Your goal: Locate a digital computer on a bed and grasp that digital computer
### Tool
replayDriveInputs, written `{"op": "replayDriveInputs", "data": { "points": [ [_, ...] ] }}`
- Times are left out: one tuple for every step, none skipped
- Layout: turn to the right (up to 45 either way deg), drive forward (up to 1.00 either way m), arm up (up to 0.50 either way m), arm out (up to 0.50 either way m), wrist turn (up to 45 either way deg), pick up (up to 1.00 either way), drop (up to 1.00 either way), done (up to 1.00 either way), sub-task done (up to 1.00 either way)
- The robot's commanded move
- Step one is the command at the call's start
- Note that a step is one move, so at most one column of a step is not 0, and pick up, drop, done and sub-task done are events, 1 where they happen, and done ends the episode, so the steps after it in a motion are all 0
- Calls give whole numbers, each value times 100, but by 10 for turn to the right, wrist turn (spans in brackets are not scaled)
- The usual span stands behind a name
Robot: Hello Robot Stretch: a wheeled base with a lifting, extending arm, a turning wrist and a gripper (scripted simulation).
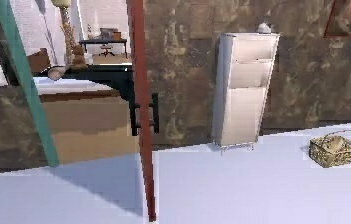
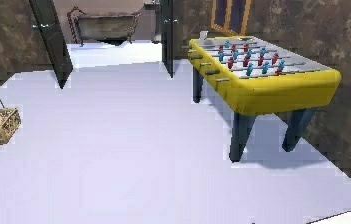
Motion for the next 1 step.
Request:
{"op": "replayDriveInputs", "data": {
  "points": [
    [0,15,0,0,0,0,0,0,0]
  ]
}}
